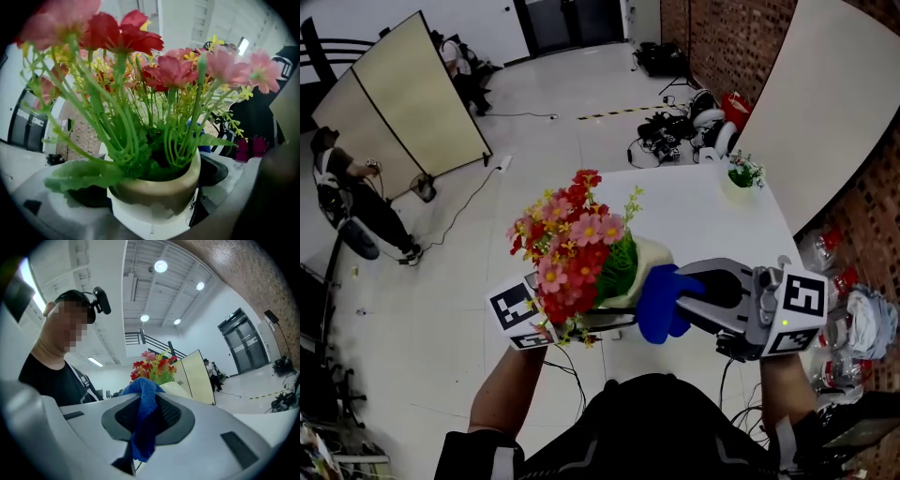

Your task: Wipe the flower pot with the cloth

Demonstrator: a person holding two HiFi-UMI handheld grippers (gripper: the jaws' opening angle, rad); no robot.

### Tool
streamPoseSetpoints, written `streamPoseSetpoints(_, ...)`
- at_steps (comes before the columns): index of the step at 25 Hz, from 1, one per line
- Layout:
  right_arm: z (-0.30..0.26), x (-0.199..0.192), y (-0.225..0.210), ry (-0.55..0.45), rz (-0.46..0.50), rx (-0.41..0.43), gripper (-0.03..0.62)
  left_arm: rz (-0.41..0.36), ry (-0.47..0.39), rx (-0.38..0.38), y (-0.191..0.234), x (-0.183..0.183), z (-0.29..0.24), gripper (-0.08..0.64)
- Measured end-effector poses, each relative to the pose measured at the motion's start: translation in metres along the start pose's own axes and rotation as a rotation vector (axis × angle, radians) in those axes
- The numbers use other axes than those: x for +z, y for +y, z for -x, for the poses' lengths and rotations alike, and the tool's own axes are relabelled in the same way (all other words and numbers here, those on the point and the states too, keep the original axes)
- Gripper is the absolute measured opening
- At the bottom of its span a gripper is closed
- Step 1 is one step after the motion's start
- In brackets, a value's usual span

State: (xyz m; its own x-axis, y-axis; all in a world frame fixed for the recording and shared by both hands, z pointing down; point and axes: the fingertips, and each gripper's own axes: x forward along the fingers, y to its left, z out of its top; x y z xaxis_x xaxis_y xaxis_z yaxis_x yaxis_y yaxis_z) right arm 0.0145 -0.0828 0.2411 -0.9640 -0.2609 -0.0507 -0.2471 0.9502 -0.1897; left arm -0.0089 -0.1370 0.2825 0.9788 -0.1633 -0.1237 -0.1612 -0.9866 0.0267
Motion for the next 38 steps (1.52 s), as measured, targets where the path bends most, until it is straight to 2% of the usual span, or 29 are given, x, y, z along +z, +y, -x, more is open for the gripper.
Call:
streamPoseSetpoints(2,0.009,0.005,-0.013,-0.039,-0.034,-0.002,0.054,0.003,0.019,0.015,0.004,0.002,-0.006,0.545)
streamPoseSetpoints(5,0.022,0.016,-0.034,-0.062,-0.038,-0.022,0.054,-0.003,0.095,0.059,0.013,0.005,-0.018,0.545)
streamPoseSetpoints(9,0.029,0.014,-0.042,-0.064,-0.044,-0.042,0.054,-0.078,0.178,0.097,0.017,0.004,-0.023,0.545)
streamPoseSetpoints(12,0.030,0.015,-0.049,-0.088,-0.062,-0.047,0.054,-0.064,0.198,0.133,0.022,0.003,-0.023,0.545)
streamPoseSetpoints(17,0.034,0.011,-0.064,-0.082,-0.083,-0.080,0.054,-0.042,0.243,0.244,0.032,-0.004,-0.024,0.545)
streamPoseSetpoints(21,0.033,0.015,-0.060,-0.074,-0.051,-0.067,0.054,-0.044,0.259,0.241,0.030,-0.004,-0.024,0.545)
streamPoseSetpoints(28,0.030,0.007,-0.037,0.043,0.083,0.000,0.054,-0.052,0.289,0.239,0.024,-0.012,-0.031,0.545)
streamPoseSetpoints(34,0.038,0.014,-0.059,0.006,0.022,-0.027,0.054,-0.117,0.293,0.238,0.015,-0.008,-0.032,0.545)
streamPoseSetpoints(38,0.038,0.014,-0.059,0.003,0.015,-0.003,0.054,-0.107,0.267,0.217,0.004,-0.009,-0.029,0.545)
